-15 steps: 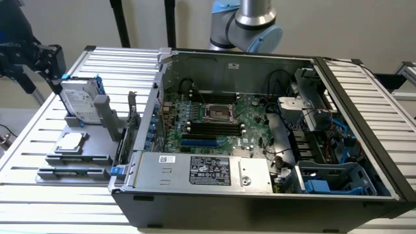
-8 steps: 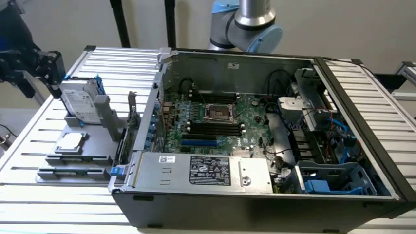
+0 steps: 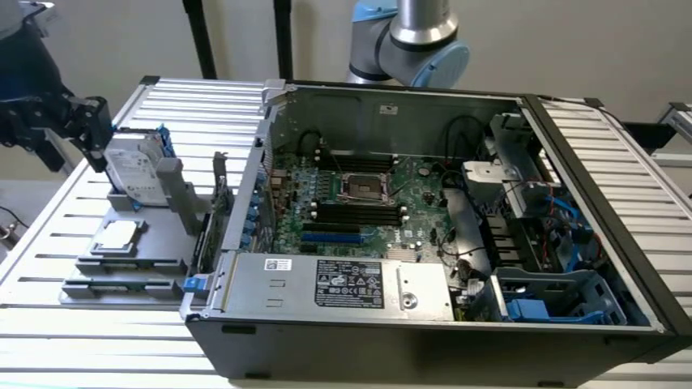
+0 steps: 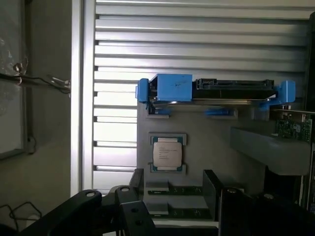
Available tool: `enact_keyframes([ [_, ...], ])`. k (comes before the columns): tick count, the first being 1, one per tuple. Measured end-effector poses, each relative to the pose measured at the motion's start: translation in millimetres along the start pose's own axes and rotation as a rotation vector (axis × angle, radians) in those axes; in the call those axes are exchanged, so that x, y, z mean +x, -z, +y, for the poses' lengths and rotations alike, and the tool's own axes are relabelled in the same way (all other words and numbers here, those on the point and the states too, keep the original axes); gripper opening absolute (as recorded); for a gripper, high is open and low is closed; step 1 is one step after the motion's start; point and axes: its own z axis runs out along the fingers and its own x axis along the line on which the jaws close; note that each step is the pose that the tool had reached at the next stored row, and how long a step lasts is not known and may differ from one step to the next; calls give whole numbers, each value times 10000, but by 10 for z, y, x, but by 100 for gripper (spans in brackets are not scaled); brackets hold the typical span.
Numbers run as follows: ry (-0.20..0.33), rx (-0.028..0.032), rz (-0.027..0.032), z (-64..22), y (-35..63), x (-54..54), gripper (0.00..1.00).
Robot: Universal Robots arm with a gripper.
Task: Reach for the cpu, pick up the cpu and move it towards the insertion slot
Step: 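Pick up the cpu and move it towards the insertion slot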
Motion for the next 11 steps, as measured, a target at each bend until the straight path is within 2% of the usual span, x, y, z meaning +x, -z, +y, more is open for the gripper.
enact_keyframes([
  [11,0,1,2,-8,-199,1,60],
])
